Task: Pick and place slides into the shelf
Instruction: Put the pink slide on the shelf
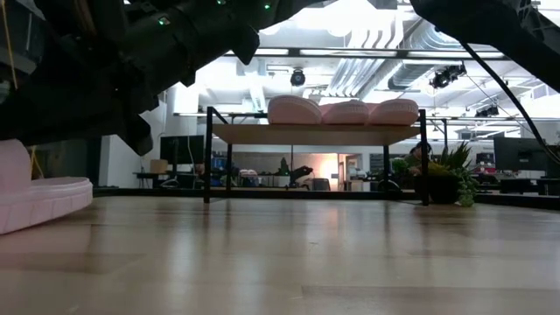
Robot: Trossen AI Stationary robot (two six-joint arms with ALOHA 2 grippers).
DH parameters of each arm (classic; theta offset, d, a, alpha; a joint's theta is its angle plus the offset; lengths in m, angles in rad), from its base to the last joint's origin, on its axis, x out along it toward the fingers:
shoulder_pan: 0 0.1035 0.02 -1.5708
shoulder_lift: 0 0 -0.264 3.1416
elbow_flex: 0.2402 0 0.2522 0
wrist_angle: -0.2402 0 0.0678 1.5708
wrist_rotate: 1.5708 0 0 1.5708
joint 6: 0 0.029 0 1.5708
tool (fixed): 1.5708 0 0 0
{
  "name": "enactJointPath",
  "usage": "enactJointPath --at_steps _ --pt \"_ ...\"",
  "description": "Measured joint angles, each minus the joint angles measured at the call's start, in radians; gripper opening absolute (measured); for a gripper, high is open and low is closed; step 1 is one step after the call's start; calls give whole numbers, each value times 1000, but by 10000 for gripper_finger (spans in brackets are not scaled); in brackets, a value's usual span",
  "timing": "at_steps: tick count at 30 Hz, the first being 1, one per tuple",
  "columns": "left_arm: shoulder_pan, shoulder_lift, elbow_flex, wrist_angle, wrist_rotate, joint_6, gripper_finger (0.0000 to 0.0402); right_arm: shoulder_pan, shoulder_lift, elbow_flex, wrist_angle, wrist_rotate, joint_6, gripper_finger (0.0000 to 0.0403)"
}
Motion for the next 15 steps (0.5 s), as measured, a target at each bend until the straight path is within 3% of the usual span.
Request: enactJointPath --at_steps 15 --pt "0 0 0 0 0 0 101 -7 0 1 -17 -10 2 0"
